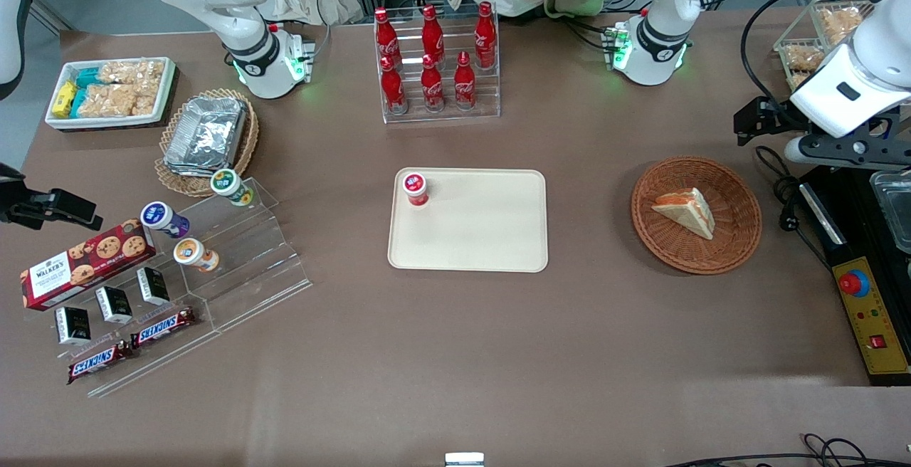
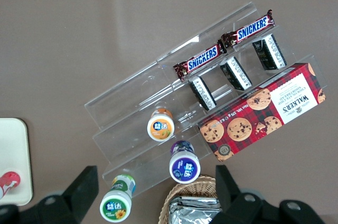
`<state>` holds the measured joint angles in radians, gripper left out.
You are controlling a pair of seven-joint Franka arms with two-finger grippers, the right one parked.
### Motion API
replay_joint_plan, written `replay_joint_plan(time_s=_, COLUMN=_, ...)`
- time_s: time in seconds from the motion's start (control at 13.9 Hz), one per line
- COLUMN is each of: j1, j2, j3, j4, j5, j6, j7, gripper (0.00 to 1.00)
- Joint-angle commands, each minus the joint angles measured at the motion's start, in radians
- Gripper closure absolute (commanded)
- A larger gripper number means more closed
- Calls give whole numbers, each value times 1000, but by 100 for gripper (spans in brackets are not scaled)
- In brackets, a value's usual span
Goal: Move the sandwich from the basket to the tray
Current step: 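Move the left gripper over the sandwich in the wicker basket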
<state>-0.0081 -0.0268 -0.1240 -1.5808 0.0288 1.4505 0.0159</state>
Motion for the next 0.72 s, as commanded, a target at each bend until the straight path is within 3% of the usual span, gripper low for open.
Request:
replay_joint_plan(time_s=0.0, j1=8, j2=-21, j3=15, j4=-4, j5=16, j6=-35, j7=4, gripper=0)
replay_joint_plan(time_s=0.22, j1=10, j2=-16, j3=18, j4=2, j5=16, j6=-35, j7=-26, gripper=0)
replay_joint_plan(time_s=0.43, j1=8, j2=-10, j3=17, j4=-21, j5=16, j6=-26, j7=-291, gripper=0)
replay_joint_plan(time_s=0.65, j1=10, j2=-15, j3=18, j4=-120, j5=2, j6=54, j7=-391, gripper=0)
